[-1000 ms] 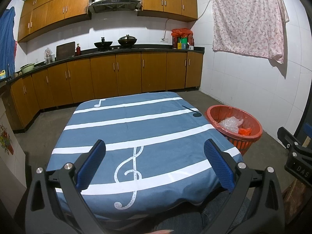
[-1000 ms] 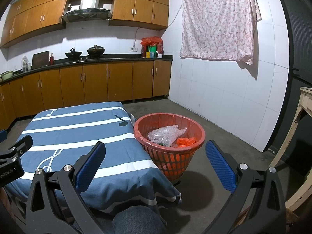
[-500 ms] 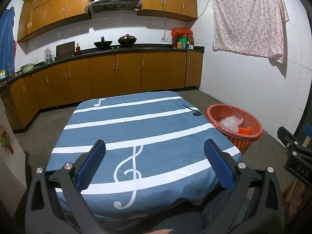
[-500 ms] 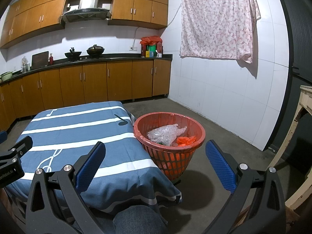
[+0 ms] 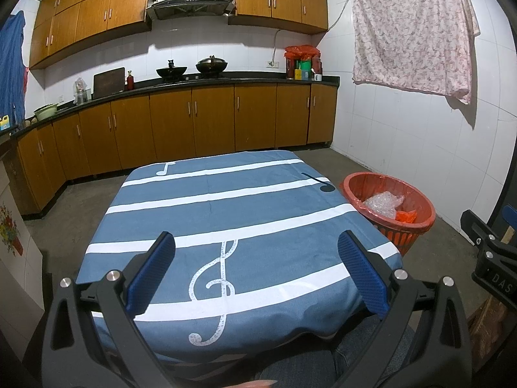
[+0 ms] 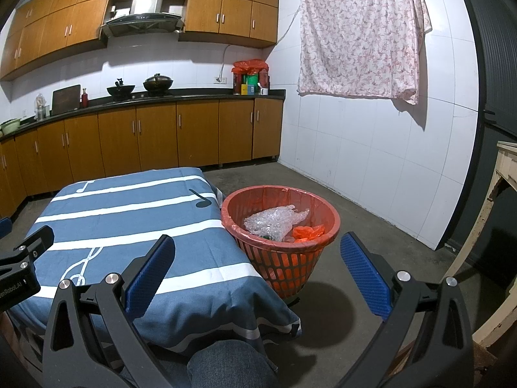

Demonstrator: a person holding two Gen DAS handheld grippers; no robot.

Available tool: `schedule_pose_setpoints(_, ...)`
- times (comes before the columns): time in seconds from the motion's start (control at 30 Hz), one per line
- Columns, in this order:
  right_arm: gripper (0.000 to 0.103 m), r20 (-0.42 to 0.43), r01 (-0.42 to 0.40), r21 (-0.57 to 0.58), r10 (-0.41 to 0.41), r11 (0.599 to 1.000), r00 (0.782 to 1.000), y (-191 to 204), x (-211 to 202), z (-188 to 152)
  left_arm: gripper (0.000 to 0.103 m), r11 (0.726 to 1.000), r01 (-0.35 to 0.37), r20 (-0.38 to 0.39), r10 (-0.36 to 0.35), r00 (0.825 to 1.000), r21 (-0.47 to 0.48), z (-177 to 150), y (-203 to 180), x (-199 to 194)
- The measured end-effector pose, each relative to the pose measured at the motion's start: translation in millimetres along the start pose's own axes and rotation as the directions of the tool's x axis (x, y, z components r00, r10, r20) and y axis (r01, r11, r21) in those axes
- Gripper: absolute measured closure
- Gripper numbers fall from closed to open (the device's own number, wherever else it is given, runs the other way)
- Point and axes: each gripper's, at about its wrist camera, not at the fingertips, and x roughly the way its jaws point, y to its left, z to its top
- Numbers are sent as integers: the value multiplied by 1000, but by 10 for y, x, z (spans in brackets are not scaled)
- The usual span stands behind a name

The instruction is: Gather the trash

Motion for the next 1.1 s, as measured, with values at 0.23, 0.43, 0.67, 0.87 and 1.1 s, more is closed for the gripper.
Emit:
schedule_pose_setpoints(0.23,2,0,0,0,0,1000,1000,-3,-1,6,4,1000,-1,-3,1,1000,-2,-47,-14,7)
schedule_pose_setpoints(0.43,2,-1,-1,0,1,1000,1000,3,-13,6,4,1000,-1,-4,1,1000,-3,-44,-10,7)
schedule_pose_setpoints(0.67,2,-2,-1,1,1,1000,1000,-8,-4,15,4,1000,-3,-12,3,1000,-4,-103,-35,17)
schedule_pose_setpoints(0.87,2,-2,-1,1,1,1000,1000,-7,-5,20,4,1000,-4,-12,4,1000,-3,-96,-35,24)
schedule_pose_setpoints(1.1,2,-3,-2,1,2,1000,1000,1,-17,11,4,1000,-4,-15,4,1000,-3,-102,-31,21)
